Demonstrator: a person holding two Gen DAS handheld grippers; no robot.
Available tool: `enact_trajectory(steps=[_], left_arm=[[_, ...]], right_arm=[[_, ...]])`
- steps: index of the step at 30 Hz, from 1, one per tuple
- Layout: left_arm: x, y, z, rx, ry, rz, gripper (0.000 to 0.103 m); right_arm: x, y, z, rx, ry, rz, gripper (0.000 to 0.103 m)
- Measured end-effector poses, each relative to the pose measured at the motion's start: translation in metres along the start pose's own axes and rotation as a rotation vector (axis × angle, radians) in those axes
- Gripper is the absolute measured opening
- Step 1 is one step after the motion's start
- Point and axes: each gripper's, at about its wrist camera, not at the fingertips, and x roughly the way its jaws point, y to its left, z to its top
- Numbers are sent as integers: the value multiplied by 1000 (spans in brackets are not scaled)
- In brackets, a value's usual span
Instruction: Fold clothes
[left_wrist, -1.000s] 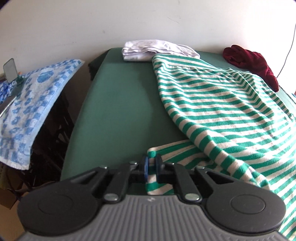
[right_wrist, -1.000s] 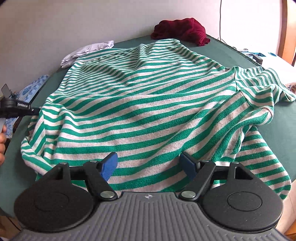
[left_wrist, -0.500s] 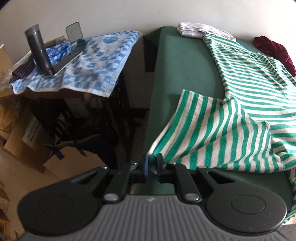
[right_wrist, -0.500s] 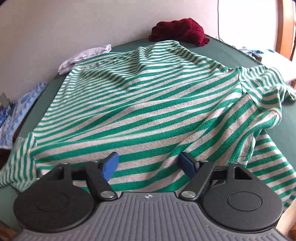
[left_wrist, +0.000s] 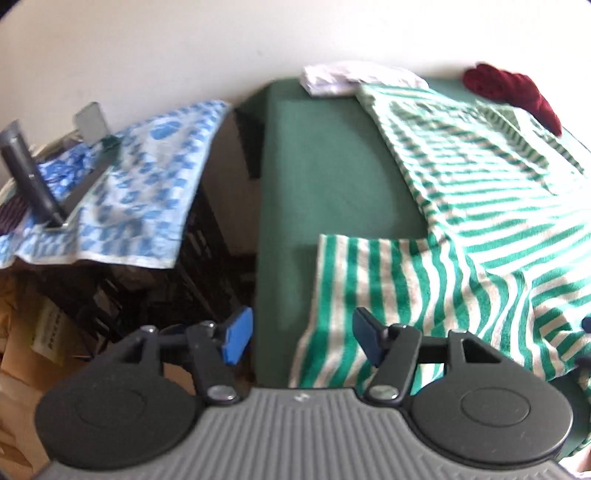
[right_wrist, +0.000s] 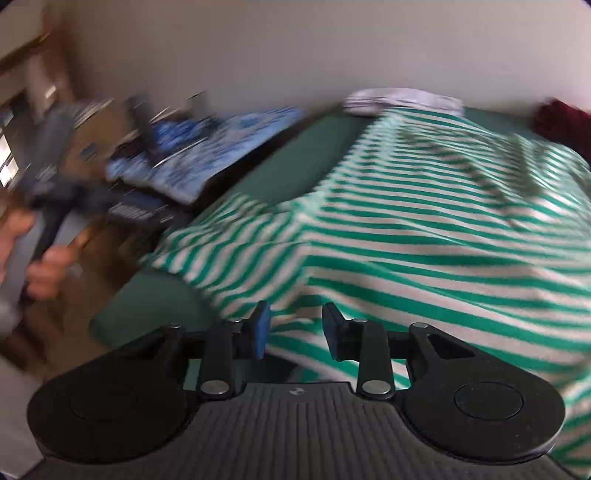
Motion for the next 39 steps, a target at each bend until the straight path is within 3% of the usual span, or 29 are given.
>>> enact_trajectory(steps=[2,4,6,7,8,9,10,11,12,14,16,21,22,23,24,25,26,28,31,34,39], left_arm=[[8,-5,0,4,23,-17,56],[9,-7,-2,-3,20,-24,55],[10,-5,-3,-19,17,-27,55],[11,-3,-3,-33,15,-25,50],[11,-1,-3,-44,14,-19,36],[10,0,-3,-51,16,-12,33],[9,1,-2,-57,20,-9,25],[8,2,-1,-63,25,-5,3],[6,3,-2,-63,35,4,0],[2,5,-4,-50,66,33,0],[-5,8,-11,-43,82,42,0],[-17,12,-11,-22,52,53,3],[-17,12,-7,-16,34,57,9],[-17,12,-3,-10,17,61,24],[-16,11,1,1,-4,56,32],[-11,8,5,17,-20,49,53],[-5,5,7,26,-18,43,57],[7,0,10,30,9,26,42],[12,-6,6,40,31,29,15],[6,-11,-5,56,35,62,3],[-4,-19,-23,81,41,118,0]], right_arm=[[12,25,-1,-149,-7,13,38],[23,24,-1,-134,17,44,46],[31,15,-3,-92,42,4,52],[34,10,-5,-80,46,-25,48],[32,9,-7,-79,36,-34,40],[30,7,-9,-78,25,-42,35],[30,6,-7,-68,32,-52,22],[29,1,-4,-35,46,-35,12],[29,-3,0,-2,60,-17,9],[21,-10,6,77,79,97,6],[7,-3,6,50,93,203,6],[9,4,-14,-20,264,254,10],[7,0,-11,-1,250,262,17],[5,-1,-8,16,234,260,28],[1,-3,-3,26,197,257,31],[-4,-4,2,37,144,255,36],[-7,-5,7,56,95,252,41],[-7,-11,15,118,27,226,48],[-2,-15,20,169,-26,145,48],[6,-17,20,180,-35,79,43],[32,-18,34,160,-24,47,26]])
